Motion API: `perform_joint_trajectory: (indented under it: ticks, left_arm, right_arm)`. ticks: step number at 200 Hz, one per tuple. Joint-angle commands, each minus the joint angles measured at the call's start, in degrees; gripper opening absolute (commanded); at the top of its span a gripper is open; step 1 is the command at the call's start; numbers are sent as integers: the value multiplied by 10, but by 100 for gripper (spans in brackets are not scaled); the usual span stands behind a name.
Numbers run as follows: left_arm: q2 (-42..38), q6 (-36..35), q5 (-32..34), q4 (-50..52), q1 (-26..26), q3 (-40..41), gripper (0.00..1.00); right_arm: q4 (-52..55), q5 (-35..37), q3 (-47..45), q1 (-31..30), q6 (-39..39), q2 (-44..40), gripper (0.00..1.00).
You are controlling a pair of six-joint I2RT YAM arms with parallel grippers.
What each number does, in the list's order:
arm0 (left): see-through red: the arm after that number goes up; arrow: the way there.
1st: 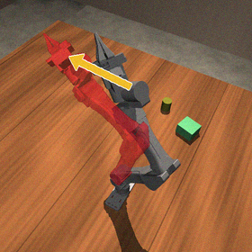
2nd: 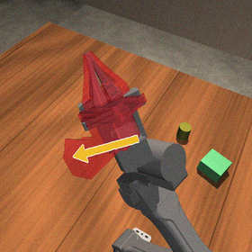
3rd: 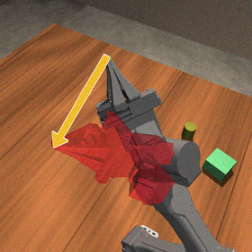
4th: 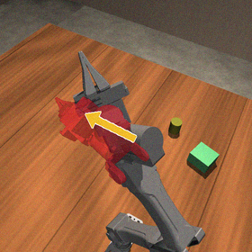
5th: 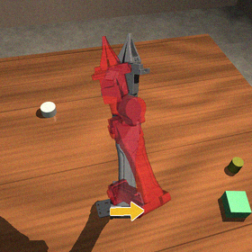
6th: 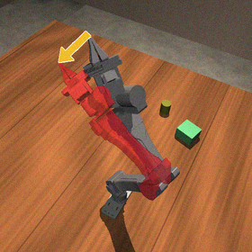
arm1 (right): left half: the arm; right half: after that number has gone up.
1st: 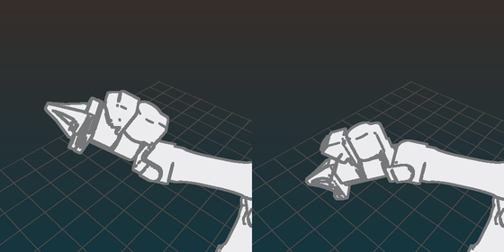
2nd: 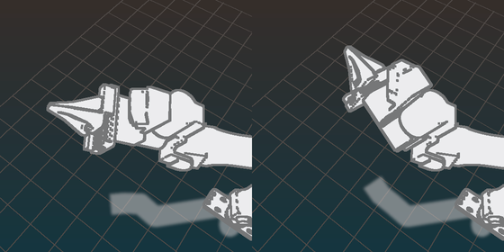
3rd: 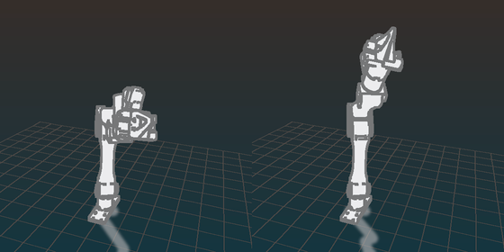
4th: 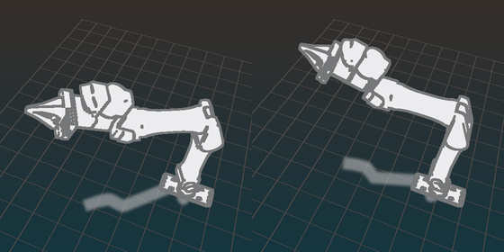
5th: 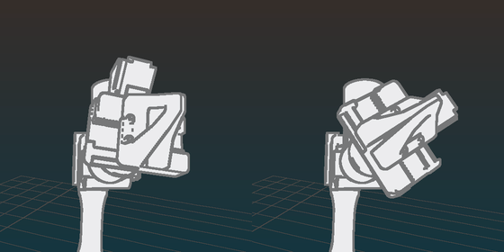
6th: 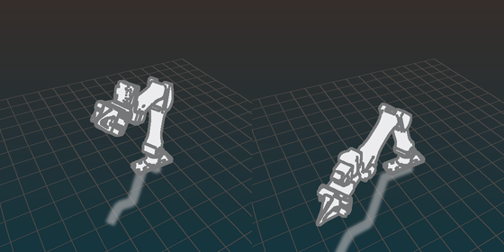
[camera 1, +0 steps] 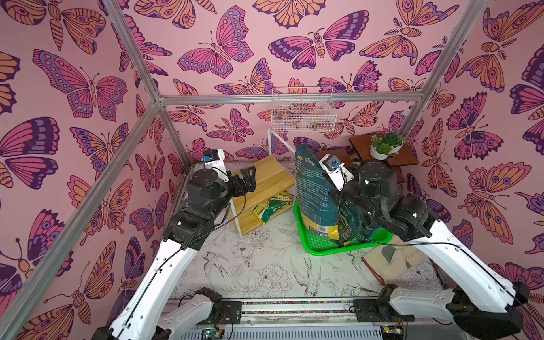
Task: Take down the fertilizer bag from the shelf
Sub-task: Place the fertilizer bag in the storage box.
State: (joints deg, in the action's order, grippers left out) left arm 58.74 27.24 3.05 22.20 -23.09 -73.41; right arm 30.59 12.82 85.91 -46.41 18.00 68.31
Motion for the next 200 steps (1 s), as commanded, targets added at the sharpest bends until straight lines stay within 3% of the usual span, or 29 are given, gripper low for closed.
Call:
perform_joint_trajectory:
  ticks: [1, 78, 143, 200]
  left_arm:
    - [0, -5, 11, 2, -5, 2, 100]
    - [-4, -10, 23, 2, -6, 9, 100]
    - [-3, -10, 24, -1, -6, 10, 100]
    - [-9, -5, 24, -1, -6, 12, 100]
  right_arm:
    - [-131, -17, 4, 43, -49, -36, 0]
    - [-165, -59, -40, 69, -87, -56, 0]
    - [-177, -50, -94, 69, -111, -117, 0]
    - [-195, -40, -121, 69, -112, -113, 0]
